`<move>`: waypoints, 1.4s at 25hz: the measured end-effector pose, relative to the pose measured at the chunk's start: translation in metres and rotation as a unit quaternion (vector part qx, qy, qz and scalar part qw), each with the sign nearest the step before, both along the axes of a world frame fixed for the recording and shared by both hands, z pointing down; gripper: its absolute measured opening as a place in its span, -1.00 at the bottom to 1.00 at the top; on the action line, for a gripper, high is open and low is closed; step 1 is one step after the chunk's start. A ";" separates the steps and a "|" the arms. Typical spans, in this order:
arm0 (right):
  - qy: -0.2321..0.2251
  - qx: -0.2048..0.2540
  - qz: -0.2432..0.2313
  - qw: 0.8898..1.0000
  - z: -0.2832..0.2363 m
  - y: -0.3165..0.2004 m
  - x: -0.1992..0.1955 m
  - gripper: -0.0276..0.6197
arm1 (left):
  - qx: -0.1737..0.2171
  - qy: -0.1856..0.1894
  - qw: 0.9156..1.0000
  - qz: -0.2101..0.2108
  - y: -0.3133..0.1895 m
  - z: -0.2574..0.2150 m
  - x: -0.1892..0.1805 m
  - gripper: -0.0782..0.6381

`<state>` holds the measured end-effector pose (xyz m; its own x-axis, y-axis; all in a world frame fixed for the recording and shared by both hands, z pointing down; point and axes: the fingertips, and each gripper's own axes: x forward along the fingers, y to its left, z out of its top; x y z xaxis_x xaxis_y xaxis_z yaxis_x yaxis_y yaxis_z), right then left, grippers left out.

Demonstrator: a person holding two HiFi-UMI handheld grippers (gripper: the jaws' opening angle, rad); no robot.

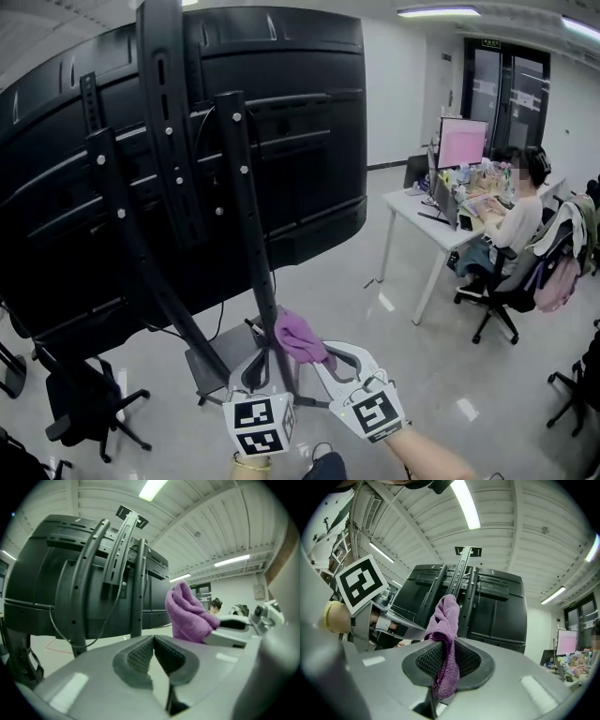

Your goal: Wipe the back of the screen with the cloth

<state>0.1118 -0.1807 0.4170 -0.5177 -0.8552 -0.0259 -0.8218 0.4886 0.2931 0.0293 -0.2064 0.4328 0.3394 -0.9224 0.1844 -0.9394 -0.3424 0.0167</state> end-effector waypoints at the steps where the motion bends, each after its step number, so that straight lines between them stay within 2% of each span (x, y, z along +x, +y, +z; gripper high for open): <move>1: 0.008 0.004 0.002 1.000 -0.001 -0.006 0.010 -0.76 | -0.002 -0.005 1.000 0.007 -0.008 -0.001 0.013 -0.76; 6: 0.067 0.023 0.005 0.997 -0.009 -0.049 0.063 -0.76 | -0.003 -0.016 0.999 0.034 -0.062 -0.007 0.079 -0.76; 10: 0.087 0.041 0.011 0.995 -0.028 -0.107 0.118 -0.75 | 0.011 -0.007 1.000 0.025 -0.121 -0.029 0.125 -0.76; 14: 0.108 0.083 0.006 0.991 -0.081 -0.169 0.159 -0.76 | 0.034 0.012 0.999 0.001 -0.189 -0.072 0.150 -0.76; 18: 0.147 0.145 -0.021 0.978 -0.155 -0.221 0.175 -0.75 | 0.066 0.001 0.997 -0.033 -0.241 -0.112 0.155 -0.76; 23: 0.202 0.241 -0.020 0.949 -0.288 -0.273 0.187 -0.75 | 0.083 -0.020 0.994 -0.064 -0.279 -0.143 0.158 -0.76; 26: 0.209 0.299 0.000 0.931 -0.373 -0.306 0.196 -0.75 | 0.087 -0.033 0.992 -0.084 -0.289 -0.151 0.159 -0.76; 28: 0.217 0.348 0.024 0.912 -0.422 -0.325 0.200 -0.76 | 0.086 -0.044 0.991 -0.097 -0.293 -0.151 0.158 -0.76; 30: 0.232 0.396 0.061 0.886 -0.464 -0.339 0.202 -0.76 | 0.083 -0.053 0.989 -0.108 -0.298 -0.148 0.159 -0.76; 32: 0.244 0.427 0.096 0.865 -0.494 -0.354 0.203 -0.76 | 0.082 -0.058 0.988 -0.121 -0.302 -0.146 0.160 -0.76; 35: 0.255 0.445 0.129 0.849 -0.521 -0.379 0.202 -0.76 | 0.087 -0.057 0.984 -0.143 -0.307 -0.150 0.158 -0.76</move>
<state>0.3133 -0.5596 -0.1042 -0.4537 -0.7014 -0.5498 -0.5232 -0.2898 0.8014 0.1878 -0.5137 0.2829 0.0481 -0.9981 0.0377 -0.9901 -0.0526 -0.1304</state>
